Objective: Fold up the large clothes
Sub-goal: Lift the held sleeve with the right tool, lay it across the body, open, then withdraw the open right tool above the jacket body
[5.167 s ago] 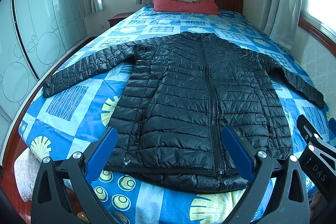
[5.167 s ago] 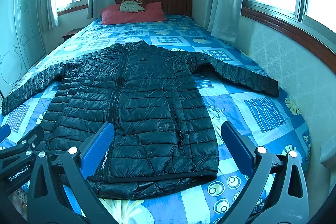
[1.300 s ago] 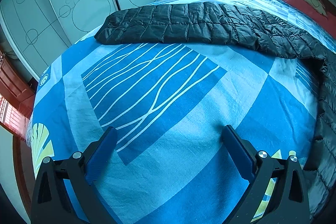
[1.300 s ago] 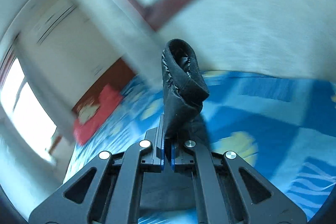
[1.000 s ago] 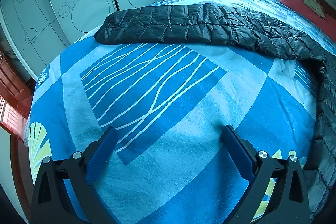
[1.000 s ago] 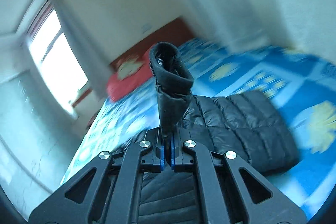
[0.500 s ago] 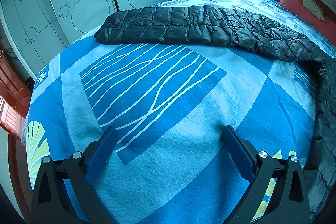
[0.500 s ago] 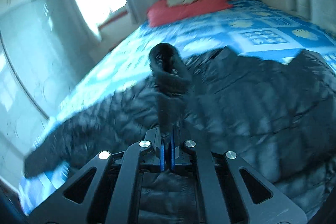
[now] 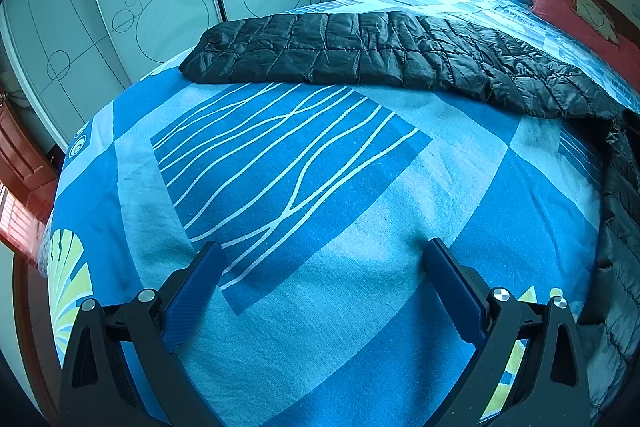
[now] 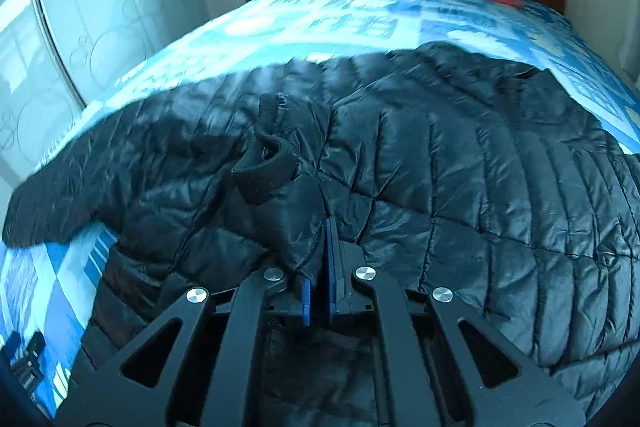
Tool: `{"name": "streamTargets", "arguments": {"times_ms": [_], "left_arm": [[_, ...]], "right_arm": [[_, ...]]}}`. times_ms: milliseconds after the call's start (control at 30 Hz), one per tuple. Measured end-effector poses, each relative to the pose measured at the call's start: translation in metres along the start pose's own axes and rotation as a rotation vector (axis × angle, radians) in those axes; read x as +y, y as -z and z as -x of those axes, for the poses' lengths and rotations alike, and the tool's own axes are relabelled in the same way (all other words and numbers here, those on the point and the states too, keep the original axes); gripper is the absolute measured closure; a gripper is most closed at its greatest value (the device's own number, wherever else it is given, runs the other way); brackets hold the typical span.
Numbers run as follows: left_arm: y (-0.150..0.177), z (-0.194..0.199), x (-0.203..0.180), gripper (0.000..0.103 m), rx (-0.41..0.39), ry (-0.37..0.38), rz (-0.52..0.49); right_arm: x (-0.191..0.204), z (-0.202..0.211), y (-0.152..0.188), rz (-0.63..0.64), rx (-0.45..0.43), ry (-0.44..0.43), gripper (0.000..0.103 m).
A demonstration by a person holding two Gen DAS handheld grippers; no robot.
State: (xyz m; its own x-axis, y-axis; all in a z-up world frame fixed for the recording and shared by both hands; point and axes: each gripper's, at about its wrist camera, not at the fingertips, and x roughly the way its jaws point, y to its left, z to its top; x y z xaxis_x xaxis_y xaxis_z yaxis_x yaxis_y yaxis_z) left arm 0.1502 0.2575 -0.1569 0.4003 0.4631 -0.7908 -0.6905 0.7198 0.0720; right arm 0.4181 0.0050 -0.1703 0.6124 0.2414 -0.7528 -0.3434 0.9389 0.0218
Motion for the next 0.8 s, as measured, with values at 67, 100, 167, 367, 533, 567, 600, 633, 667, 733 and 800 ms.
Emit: {"name": "streamTargets", "arguments": {"times_ms": [67, 100, 167, 367, 533, 567, 600, 633, 667, 733, 800], "left_arm": [[0.000, 0.000, 0.000, 0.004, 0.000, 0.000, 0.000], [0.000, 0.000, 0.000, 0.004, 0.000, -0.001, -0.001], [0.000, 0.000, 0.001, 0.004, 0.000, -0.002, -0.001], [0.000, 0.001, 0.000, 0.004, 0.000, 0.000, 0.000], [0.000, 0.000, 0.001, 0.004, 0.000, -0.002, -0.001], [0.000, 0.000, 0.001, 0.004, 0.000, -0.002, -0.001], [0.000, 0.000, 0.001, 0.004, -0.001, -0.002, -0.001], [0.000, 0.000, 0.000, 0.004, -0.001, -0.002, -0.001], [0.000, 0.000, 0.000, 0.004, 0.000, -0.002, -0.002], [0.000, 0.000, 0.000, 0.004, -0.001, -0.003, -0.002], [0.000, 0.000, 0.000, 0.004, 0.000, -0.005, -0.003]], "right_arm": [[0.005, -0.001, 0.003, 0.008, 0.008, -0.010, 0.093], [0.007, -0.001, 0.004, 0.008, 0.005, -0.009, 0.092], [0.008, 0.002, 0.005, -0.014, 0.001, -0.063, 0.077], [0.014, 0.060, 0.021, 0.009, -0.060, -0.237, 0.050], [-0.065, 0.118, 0.031, -0.168, -0.149, -0.215, 0.053], [-0.100, 0.131, 0.032, -0.223, -0.178, -0.159, 0.056], [-0.122, 0.137, 0.032, -0.259, -0.190, -0.117, 0.062], [-0.163, 0.147, 0.034, -0.332, -0.210, -0.033, 0.064], [-0.196, 0.155, 0.037, -0.396, -0.230, 0.036, 0.072], [-0.255, 0.166, 0.043, -0.509, -0.264, 0.155, 0.076], [-0.298, 0.167, 0.052, -0.592, -0.263, 0.239, 0.076]]}}
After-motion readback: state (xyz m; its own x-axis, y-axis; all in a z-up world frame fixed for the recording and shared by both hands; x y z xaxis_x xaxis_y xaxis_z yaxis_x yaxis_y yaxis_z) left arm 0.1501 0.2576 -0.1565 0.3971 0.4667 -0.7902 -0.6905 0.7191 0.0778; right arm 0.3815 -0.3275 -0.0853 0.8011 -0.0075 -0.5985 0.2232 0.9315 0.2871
